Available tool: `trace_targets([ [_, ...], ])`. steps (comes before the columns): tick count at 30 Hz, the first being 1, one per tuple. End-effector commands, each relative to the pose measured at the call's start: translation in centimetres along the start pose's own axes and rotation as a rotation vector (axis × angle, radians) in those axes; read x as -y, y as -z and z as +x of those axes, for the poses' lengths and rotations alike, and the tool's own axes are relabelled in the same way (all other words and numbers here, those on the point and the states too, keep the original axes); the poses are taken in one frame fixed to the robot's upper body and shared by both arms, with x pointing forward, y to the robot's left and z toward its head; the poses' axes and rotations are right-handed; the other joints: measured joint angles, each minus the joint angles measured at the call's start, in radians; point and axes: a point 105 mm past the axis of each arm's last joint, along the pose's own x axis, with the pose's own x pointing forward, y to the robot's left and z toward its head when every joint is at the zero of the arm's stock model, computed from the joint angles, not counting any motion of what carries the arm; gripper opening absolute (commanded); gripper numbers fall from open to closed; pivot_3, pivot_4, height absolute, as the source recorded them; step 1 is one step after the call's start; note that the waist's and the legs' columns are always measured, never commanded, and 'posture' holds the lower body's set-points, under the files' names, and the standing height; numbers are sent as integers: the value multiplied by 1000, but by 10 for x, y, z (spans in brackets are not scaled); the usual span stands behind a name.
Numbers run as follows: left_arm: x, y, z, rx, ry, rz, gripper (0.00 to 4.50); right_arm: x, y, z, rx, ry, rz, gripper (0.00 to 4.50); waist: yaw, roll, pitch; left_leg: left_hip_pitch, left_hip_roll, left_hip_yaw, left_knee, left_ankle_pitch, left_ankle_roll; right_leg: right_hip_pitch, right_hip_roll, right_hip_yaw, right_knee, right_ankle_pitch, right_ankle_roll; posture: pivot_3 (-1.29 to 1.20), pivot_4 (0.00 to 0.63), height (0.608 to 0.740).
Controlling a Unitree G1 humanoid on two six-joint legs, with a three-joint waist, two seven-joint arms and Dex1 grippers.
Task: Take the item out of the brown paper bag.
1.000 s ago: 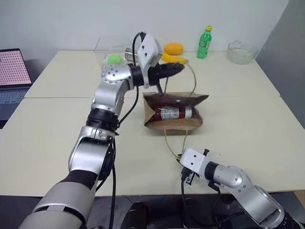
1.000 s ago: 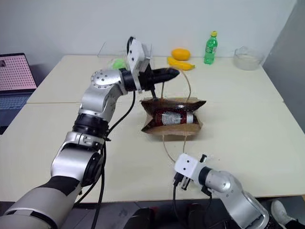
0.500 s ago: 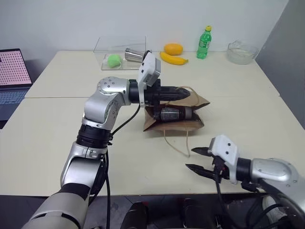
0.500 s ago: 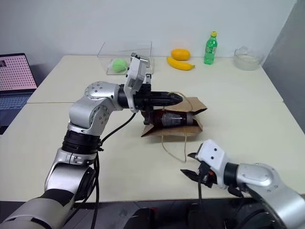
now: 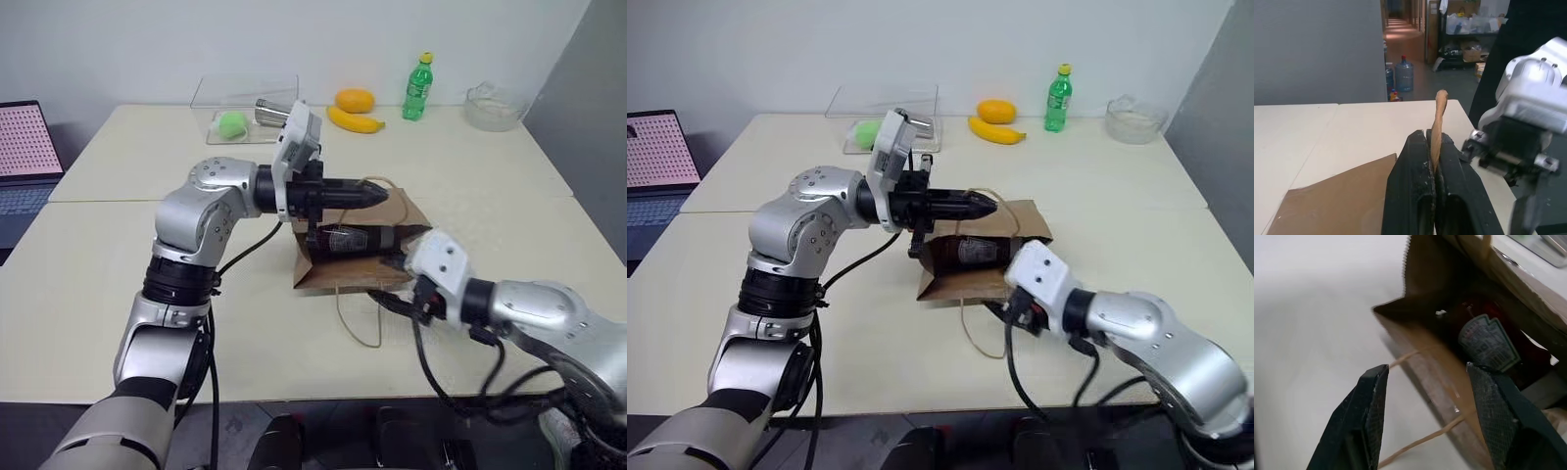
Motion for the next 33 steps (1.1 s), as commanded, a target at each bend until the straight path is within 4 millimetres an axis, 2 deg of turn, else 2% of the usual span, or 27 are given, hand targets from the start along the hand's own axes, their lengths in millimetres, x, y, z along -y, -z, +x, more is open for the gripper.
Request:
trace_targets([
  [1,0,-19,-3,38,0,62,0,17,-9,20,10,89,-69,2637,-1,0,0,0,0,0,0,0,0,0,0,0,0,0,0,0,150,740],
  [4,-2,-21,-5,44,-10,67,0,27,-16,37,14,134,-93,3247,-3,0,0,0,0,0,0,0,0,-1,0,0,0,0,0,0,150,740],
  [8,-7,-25,-6,62,-30,70,0,40,-20,54,-12,203,-173,4487,-5,0,0,-1,0,0,-1,0,0,-1,0,0,0,0,0,0,150,740],
  [11,-10,-28,-6,77,-42,71,0,48,-17,68,-60,247,-273,4487,-8,0,0,-1,0,0,0,0,0,-2,0,0,0,0,0,0,150,740],
  [14,-14,-30,-5,87,-55,78,0,47,-8,78,-115,230,-376,4487,-10,0,0,-1,0,0,-1,0,0,-2,0,0,0,0,0,0,150,740],
  [23,-18,-30,-5,95,-67,91,0,55,17,84,-259,185,-557,4487,-14,0,0,-1,0,0,0,0,0,-2,0,0,1,0,0,0,150,740],
  [33,-20,-28,-4,96,-76,99,0,71,17,101,-328,170,-709,4487,-20,0,0,-1,0,0,0,0,0,-3,0,0,2,0,0,0,150,740],
])
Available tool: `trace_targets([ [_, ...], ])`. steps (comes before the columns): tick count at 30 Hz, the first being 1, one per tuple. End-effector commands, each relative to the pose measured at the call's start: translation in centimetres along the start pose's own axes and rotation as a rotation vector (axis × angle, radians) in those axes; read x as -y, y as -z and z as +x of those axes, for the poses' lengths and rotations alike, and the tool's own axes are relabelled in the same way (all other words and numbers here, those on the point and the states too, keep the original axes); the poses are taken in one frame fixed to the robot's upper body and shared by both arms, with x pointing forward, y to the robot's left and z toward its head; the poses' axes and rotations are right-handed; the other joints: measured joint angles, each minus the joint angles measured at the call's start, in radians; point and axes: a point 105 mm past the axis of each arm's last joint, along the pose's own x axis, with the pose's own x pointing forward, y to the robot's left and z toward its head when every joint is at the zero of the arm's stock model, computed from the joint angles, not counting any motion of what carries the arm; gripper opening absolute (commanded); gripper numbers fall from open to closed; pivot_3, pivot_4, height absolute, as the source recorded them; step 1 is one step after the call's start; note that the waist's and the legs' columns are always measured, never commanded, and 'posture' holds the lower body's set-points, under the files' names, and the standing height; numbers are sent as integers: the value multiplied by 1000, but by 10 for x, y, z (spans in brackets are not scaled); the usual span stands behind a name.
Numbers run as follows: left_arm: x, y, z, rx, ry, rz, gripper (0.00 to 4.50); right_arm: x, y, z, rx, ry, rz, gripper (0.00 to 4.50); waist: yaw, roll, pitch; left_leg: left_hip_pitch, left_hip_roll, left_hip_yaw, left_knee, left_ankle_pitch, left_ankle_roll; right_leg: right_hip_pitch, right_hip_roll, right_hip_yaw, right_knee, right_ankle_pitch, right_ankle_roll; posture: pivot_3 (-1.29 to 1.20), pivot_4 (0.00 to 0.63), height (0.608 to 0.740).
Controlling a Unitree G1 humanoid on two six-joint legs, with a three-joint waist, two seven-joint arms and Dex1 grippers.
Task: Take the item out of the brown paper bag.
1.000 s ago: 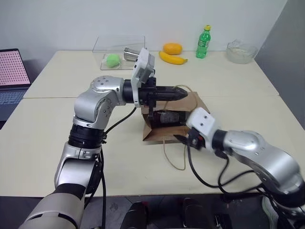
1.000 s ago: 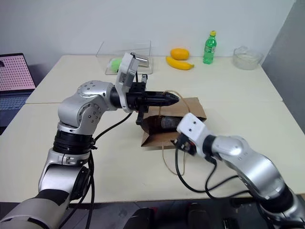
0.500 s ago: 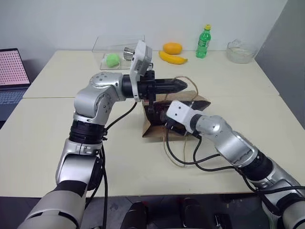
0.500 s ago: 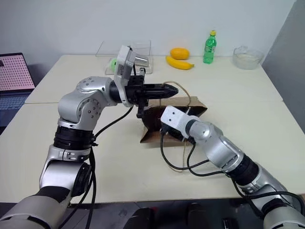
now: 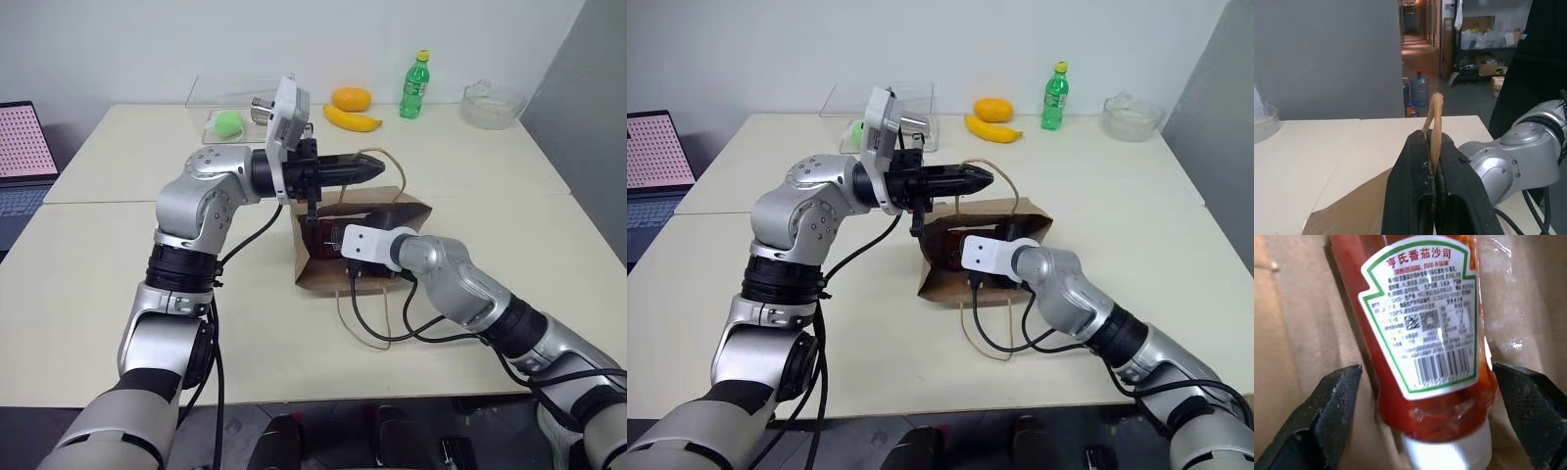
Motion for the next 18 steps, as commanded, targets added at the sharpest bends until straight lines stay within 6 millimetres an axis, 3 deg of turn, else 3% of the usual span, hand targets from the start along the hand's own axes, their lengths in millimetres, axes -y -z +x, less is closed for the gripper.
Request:
trace_targets([
  [1,0,-16,1,28,5,63,0,14,-4,4,-1,30,-67,4487,0,0,0,0,0,0,0,0,0,0,0,0,0,0,0,0,150,740],
  [11,-1,-11,1,17,-4,68,0,7,6,20,-39,-30,-78,4487,-2,0,0,1,0,0,0,0,0,0,0,0,1,0,0,0,150,740],
  [14,-1,-11,0,14,-7,69,0,9,3,18,-20,-18,-69,3899,-3,0,0,2,0,0,0,0,0,1,0,0,2,0,0,0,150,740],
  [16,-2,-10,0,10,-13,68,0,11,1,17,-6,-11,-56,3274,-3,0,0,2,0,0,0,0,0,1,0,0,2,0,0,0,150,740],
  [18,-3,-8,-1,5,-19,70,0,14,-6,12,30,4,-39,3018,-3,0,0,1,0,0,0,0,0,1,0,0,1,0,0,0,150,740],
])
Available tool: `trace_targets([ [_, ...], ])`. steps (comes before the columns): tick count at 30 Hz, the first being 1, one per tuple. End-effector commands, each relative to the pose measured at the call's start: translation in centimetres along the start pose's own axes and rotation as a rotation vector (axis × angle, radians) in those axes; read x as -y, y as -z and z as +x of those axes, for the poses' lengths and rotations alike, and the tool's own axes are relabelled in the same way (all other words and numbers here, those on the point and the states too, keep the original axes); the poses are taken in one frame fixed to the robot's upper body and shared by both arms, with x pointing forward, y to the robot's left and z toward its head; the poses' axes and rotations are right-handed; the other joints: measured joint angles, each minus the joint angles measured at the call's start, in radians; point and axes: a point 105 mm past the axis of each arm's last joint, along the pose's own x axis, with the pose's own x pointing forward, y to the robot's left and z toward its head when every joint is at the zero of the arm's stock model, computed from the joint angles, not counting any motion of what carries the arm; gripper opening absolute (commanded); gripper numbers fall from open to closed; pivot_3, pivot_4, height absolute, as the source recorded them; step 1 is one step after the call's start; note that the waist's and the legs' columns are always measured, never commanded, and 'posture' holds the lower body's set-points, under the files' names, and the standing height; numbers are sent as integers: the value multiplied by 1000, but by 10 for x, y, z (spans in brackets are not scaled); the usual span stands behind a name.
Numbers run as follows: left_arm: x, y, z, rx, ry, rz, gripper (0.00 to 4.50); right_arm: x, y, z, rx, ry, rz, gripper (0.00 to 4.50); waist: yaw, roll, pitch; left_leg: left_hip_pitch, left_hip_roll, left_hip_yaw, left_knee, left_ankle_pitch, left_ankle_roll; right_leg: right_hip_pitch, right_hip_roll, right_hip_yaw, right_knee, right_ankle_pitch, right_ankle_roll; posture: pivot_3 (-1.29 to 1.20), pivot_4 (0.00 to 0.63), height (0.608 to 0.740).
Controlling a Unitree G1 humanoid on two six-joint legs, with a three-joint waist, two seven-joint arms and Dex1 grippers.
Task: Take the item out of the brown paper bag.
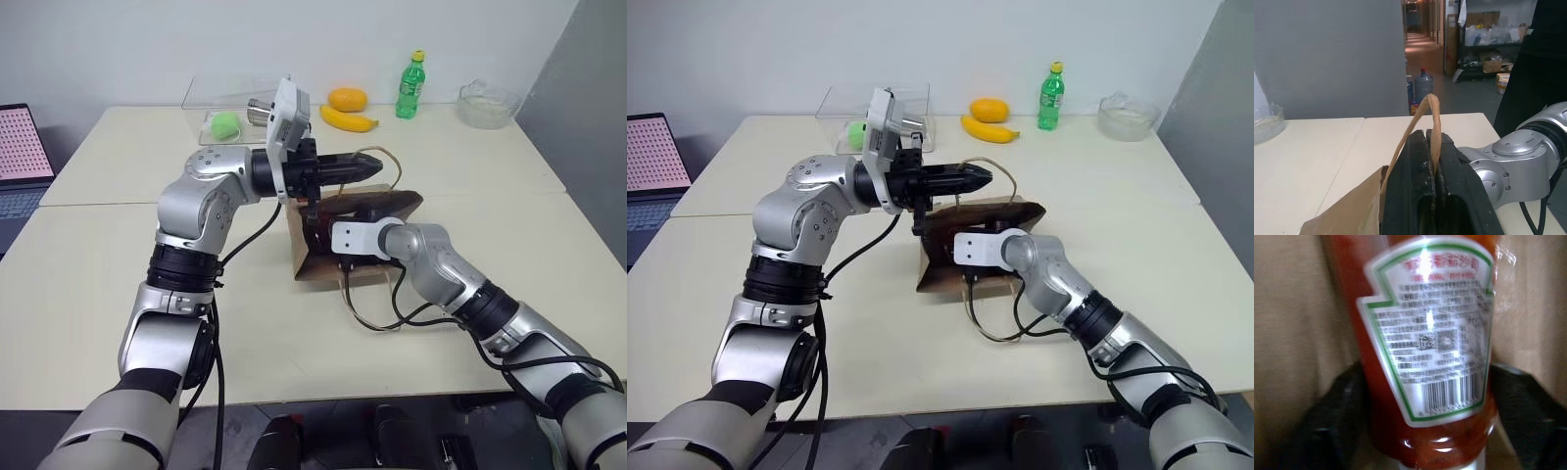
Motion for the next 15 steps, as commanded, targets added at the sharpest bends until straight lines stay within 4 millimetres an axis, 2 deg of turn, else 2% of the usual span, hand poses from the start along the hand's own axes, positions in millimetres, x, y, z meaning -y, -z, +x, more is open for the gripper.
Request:
trace_targets([
  [1,-1,-11,-1,18,-4,55,0,9,-7,-9,50,40,37,3015,0,0,0,0,0,0,0,0,0,0,0,0,0,0,0,0,150,740],
  [7,-4,-10,-1,15,-22,61,0,17,-19,-32,132,72,85,3015,0,0,0,-2,0,0,0,0,0,-3,0,0,0,0,0,0,150,740],
  [15,-11,-9,-2,11,-56,72,0,10,-32,-68,275,11,132,3015,1,0,0,-4,0,0,0,0,0,-5,0,0,0,0,0,0,150,740],
])
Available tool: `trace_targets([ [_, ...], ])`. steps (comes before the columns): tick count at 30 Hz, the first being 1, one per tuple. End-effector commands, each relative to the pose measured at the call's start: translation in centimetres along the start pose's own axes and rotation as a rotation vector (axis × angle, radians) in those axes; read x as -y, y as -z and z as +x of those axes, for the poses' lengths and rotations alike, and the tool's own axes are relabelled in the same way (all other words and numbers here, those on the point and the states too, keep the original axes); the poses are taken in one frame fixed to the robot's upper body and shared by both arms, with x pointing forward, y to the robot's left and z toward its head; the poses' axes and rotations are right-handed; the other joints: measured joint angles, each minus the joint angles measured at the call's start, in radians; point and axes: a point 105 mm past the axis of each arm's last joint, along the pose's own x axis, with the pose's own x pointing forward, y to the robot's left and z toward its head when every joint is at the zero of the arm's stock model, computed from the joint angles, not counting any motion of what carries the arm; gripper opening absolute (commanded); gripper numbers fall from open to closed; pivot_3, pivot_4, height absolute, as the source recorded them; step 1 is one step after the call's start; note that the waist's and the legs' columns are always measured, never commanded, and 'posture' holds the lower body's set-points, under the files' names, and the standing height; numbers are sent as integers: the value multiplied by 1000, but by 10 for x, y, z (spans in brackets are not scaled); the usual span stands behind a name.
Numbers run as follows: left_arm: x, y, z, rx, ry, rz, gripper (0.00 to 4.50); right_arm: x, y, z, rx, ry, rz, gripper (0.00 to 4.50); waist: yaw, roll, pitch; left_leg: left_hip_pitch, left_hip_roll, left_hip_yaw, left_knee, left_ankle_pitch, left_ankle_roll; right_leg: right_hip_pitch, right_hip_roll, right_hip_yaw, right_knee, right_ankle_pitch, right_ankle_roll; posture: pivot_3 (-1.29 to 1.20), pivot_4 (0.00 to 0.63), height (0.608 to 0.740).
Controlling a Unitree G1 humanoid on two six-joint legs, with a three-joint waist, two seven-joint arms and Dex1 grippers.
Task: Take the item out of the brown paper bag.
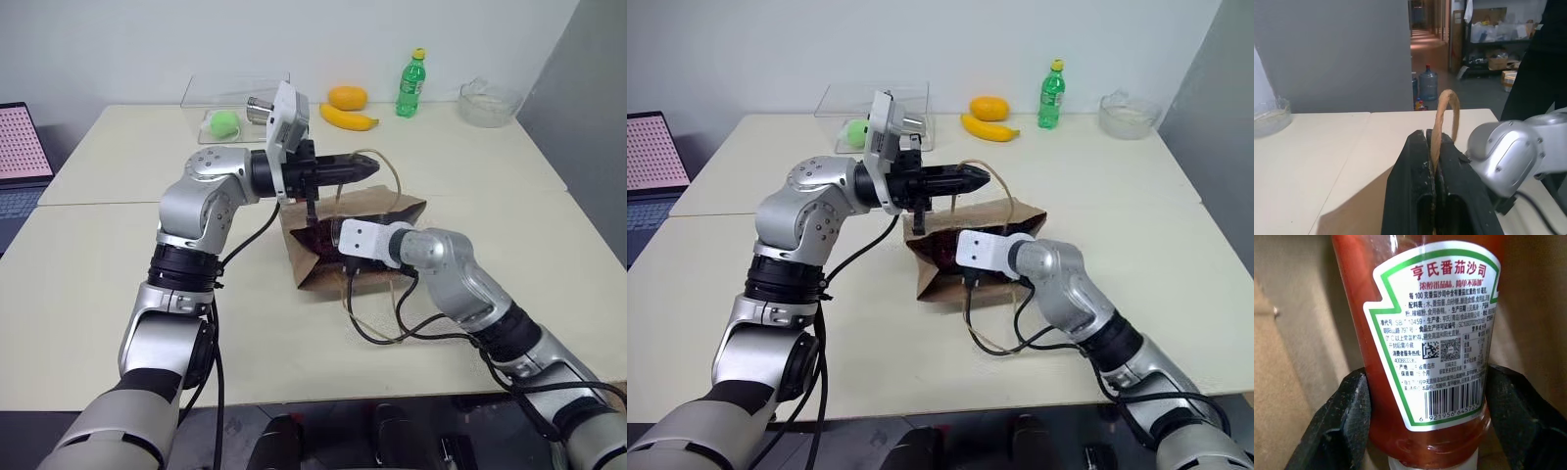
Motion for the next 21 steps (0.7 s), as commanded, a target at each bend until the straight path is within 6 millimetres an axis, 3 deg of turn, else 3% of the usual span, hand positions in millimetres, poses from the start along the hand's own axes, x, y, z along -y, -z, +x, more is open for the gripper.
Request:
trace_targets([
  [1,-5,-15,1,26,-23,61,0,13,-22,-26,125,28,-12,3015,0,0,0,0,0,0,0,0,0,0,0,0,0,0,0,0,150,740],
  [10,-15,-14,1,22,-72,96,0,19,-17,-52,171,-7,8,3015,1,0,0,0,0,0,0,0,0,0,0,0,0,0,0,0,150,740],
  [14,-19,-17,3,41,-94,108,0,19,-5,-52,112,-13,-19,3015,2,0,0,-1,0,0,0,0,0,0,0,0,0,0,0,0,150,740],
  [21,-15,-18,9,46,-60,130,0,15,-21,-42,163,-22,1,3015,0,0,0,-1,0,0,0,0,0,0,0,0,0,0,0,0,150,740],
])
